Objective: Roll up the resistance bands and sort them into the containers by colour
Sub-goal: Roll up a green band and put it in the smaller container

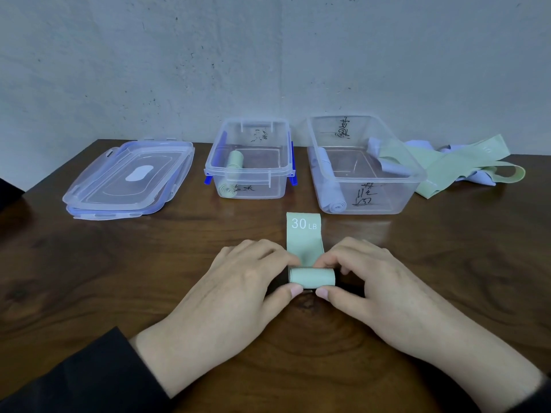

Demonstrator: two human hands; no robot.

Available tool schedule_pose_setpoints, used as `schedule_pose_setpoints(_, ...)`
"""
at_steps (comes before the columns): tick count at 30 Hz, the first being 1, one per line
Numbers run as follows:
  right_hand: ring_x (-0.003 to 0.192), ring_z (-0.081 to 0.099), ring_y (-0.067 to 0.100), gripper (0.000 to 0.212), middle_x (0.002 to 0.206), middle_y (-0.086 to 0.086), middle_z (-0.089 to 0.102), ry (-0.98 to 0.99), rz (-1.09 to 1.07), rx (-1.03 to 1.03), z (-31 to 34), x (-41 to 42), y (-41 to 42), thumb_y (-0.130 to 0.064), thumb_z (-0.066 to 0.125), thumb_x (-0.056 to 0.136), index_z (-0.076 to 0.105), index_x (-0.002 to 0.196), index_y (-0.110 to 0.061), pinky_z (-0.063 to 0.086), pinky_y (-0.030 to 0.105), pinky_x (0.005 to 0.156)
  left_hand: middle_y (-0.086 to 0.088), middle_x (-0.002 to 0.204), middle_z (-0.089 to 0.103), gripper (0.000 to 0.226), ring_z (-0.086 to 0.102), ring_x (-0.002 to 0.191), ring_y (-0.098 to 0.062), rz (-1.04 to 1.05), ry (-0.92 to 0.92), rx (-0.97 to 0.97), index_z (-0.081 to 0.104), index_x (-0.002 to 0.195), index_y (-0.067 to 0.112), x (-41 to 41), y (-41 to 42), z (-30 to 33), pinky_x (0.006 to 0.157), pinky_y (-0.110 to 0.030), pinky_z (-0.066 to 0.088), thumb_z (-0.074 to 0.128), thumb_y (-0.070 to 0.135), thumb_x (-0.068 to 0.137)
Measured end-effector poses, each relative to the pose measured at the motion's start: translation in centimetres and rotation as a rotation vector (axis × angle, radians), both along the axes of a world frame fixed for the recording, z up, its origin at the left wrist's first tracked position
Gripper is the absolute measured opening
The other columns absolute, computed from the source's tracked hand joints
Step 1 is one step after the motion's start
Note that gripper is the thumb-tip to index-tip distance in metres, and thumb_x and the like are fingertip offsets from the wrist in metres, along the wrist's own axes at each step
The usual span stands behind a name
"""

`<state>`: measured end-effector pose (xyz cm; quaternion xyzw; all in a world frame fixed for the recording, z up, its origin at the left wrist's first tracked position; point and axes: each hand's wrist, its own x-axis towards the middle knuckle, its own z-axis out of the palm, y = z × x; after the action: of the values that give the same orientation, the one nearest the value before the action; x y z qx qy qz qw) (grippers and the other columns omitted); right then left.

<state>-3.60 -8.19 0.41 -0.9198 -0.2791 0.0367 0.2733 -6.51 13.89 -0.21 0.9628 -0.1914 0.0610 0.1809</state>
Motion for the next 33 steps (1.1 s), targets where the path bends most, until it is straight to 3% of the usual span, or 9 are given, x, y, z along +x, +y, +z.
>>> schedule_pose_setpoints(4, 0.11, 0.044, 0.0, 0.014, 0.108, -0.025, 0.052, -0.009, 0.005, -0.02, -0.05, 0.03, -0.03, -0.049, 0.059, 0.091, 0.06, 0.104, -0.046, 0.035, 0.024, 0.097, 0.028, 0.118, 0.048, 0.029, 0.042, 0.112, 0.003, 0.001, 0.006, 0.008, 0.049, 0.116, 0.044, 0.08, -0.01, 0.07, 0.097, -0.023, 0.035, 0.047, 0.056, 0.089)
schedule_pose_setpoints(10, 0.11, 0.043, -0.002, 0.029, 0.107, -0.03, 0.049, 0.001, -0.006, -0.007, -0.25, 0.05, -0.15, -0.054, 0.062, 0.086, 0.057, 0.113, -0.047, 0.033, 0.02, 0.096, 0.027, 0.12, 0.048, 0.035, 0.042, 0.114, 0.003, 0.008, -0.005, -0.001, 0.051, 0.121, 0.042, 0.01, -0.07, 0.09, 0.097, -0.021, 0.033, 0.034, 0.055, 0.092)
schedule_pose_setpoints(14, 0.109, 0.044, 0.0, 0.017, 0.106, -0.025, 0.051, -0.011, -0.001, 0.0, -0.17, 0.01, -0.05, -0.047, 0.066, 0.086, 0.055, 0.099, -0.046, 0.034, 0.022, 0.093, 0.027, 0.121, 0.047, 0.037, 0.041, 0.114, 0.003, 0.007, -0.006, 0.001, 0.051, 0.123, 0.042, 0.01, -0.08, -0.04, 0.098, -0.02, 0.032, 0.033, 0.056, 0.094)
schedule_pose_setpoints(20, 0.112, 0.045, 0.001, 0.019, 0.11, -0.026, 0.051, -0.025, 0.012, -0.026, -0.43, 0.04, -0.2, -0.053, 0.057, 0.09, 0.06, 0.107, -0.045, 0.033, 0.023, 0.098, 0.029, 0.117, 0.047, 0.03, 0.042, 0.11, 0.004, 0.006, 0.0, 0.013, 0.046, 0.117, 0.046, 0.02, 0.01, -0.07, 0.095, -0.021, 0.034, 0.048, 0.056, 0.088)
schedule_pose_setpoints(25, 0.111, 0.043, -0.001, 0.028, 0.107, -0.028, 0.049, -0.018, -0.001, -0.022, -0.34, 0.1, -0.18, -0.056, 0.061, 0.085, 0.056, 0.11, -0.048, 0.032, 0.02, 0.094, 0.029, 0.119, 0.047, 0.029, 0.04, 0.111, 0.005, 0.005, -0.01, 0.01, 0.049, 0.119, 0.045, 0.04, -0.03, 0.0, 0.097, -0.021, 0.034, 0.043, 0.054, 0.092)
schedule_pose_setpoints(29, 0.11, 0.042, -0.002, 0.017, 0.107, -0.027, 0.049, -0.015, -0.001, -0.027, -0.17, 0.03, -0.11, -0.051, 0.063, 0.087, 0.053, 0.1, -0.049, 0.032, 0.02, 0.092, 0.028, 0.122, 0.047, 0.038, 0.04, 0.115, 0.004, 0.009, -0.006, -0.003, 0.05, 0.124, 0.044, 0.0, -0.12, 0.04, 0.1, -0.021, 0.033, 0.034, 0.057, 0.092)
schedule_pose_setpoints(33, 0.111, 0.042, -0.003, 0.015, 0.111, -0.028, 0.049, -0.013, 0.0, -0.035, -0.06, 0.02, -0.07, -0.053, 0.056, 0.089, 0.056, 0.103, -0.049, 0.034, 0.021, 0.096, 0.03, 0.12, 0.046, 0.037, 0.038, 0.114, 0.007, 0.011, 0.005, -0.01, 0.046, 0.121, 0.046, 0.04, -0.01, 0.04, 0.098, -0.018, 0.03, 0.043, 0.061, 0.088)
